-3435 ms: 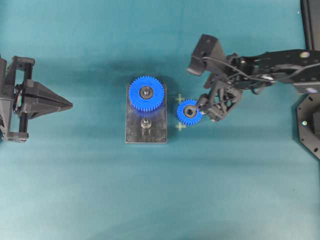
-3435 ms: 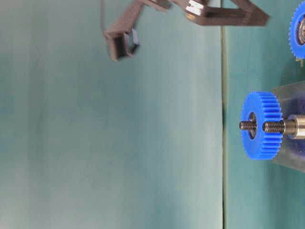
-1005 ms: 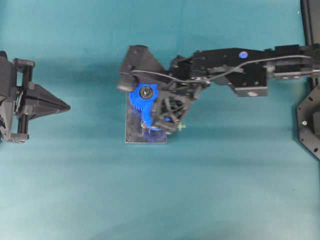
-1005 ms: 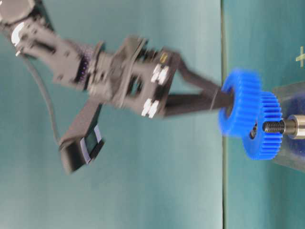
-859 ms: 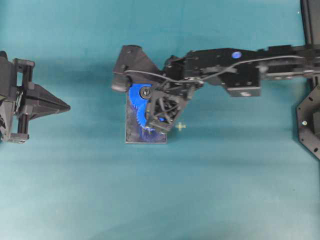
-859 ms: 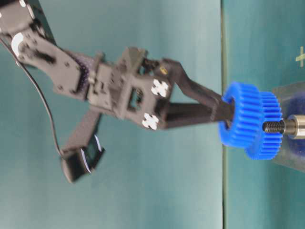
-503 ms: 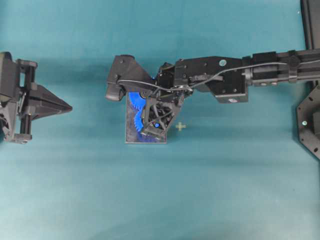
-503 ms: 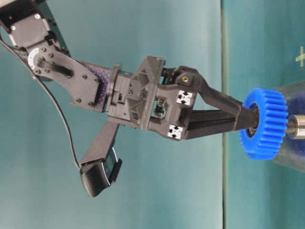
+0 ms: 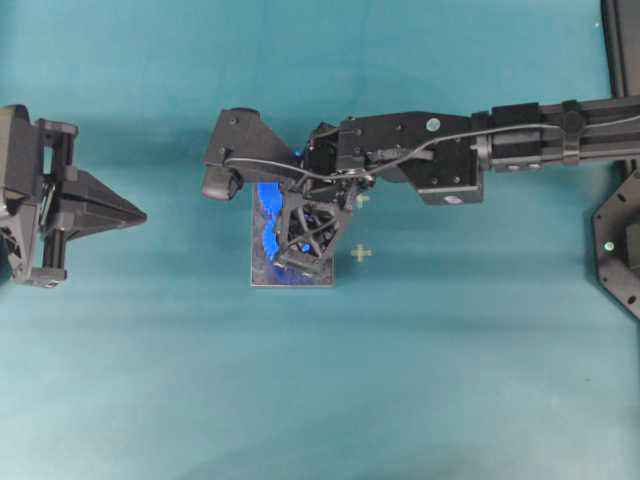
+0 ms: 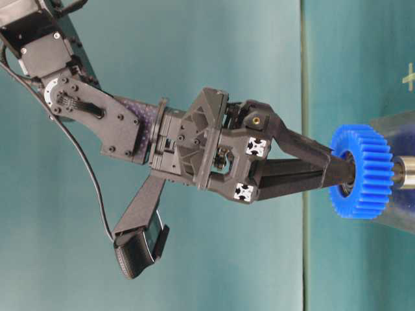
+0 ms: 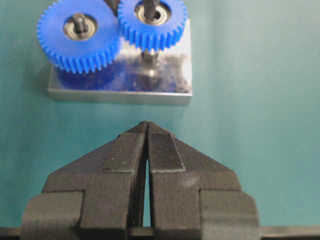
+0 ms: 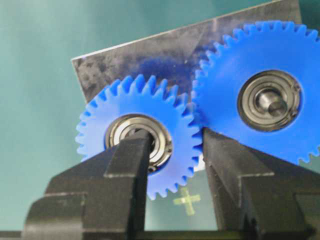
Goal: Fit the small gear onto the shaft.
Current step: 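Align the gear's bore with the shaft, meshing its teeth with the large gear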
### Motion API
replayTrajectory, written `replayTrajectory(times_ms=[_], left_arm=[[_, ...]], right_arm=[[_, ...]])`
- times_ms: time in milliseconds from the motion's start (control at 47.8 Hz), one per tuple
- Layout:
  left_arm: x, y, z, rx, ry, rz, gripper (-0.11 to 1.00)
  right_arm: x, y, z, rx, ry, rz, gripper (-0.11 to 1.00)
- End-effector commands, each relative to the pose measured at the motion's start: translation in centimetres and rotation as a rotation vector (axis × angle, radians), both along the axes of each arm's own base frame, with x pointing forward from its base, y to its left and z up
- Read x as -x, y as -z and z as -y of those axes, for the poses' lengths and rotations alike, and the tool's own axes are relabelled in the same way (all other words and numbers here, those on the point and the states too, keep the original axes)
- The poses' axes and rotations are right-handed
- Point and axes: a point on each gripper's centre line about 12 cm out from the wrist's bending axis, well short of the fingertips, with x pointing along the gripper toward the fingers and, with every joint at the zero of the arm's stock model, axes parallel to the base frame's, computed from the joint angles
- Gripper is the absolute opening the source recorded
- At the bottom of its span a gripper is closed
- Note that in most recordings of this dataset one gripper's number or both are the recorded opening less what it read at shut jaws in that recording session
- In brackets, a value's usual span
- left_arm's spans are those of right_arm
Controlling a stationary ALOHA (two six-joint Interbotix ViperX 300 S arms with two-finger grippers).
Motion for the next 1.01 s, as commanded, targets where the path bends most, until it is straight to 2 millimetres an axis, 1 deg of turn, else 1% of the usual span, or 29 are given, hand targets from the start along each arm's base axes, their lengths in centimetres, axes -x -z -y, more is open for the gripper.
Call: replayTrajectory(times_ms=[0,335,628,670,754,796,838,984], left_arm=[[-0.3,-0.7,0.0,-0.001,0.002,0.025,0.0],[-0.3,-0.6,0.0,-0.001,0.002,0.023,0.0],[0.1,-0.7,0.0,0.0,0.001,0.034,0.0],[0.1,-0.8,0.0,0.0,0.001,0.038,0.0],[0.2,-0.8,0.0,0.0,0.001,0.038,0.0],[0.2,-0.8,0.0,0.0,0.001,0.038,0.0],[0.2,-0.8,0.0,0.0,0.001,0.038,0.0],[0.2,-0.7,0.0,0.001,0.001,0.035,0.0]], right_arm=[[-0.5,-1.6,0.1,-0.003,0.007,0.041,0.35],[-0.3,-1.6,-0.1,-0.022,0.017,0.025,0.35],[-0.4,-1.6,0.6,-0.034,0.045,0.029,0.36],[-0.4,-1.6,0.7,-0.035,0.053,0.027,0.42],[-0.3,-1.6,0.9,-0.04,0.07,0.025,0.64],[-0.3,-1.8,0.9,-0.041,0.073,0.023,0.71],[-0.3,-2.0,0.9,-0.042,0.074,0.026,0.72],[-0.7,-3.7,0.9,-0.039,0.065,0.055,0.68]])
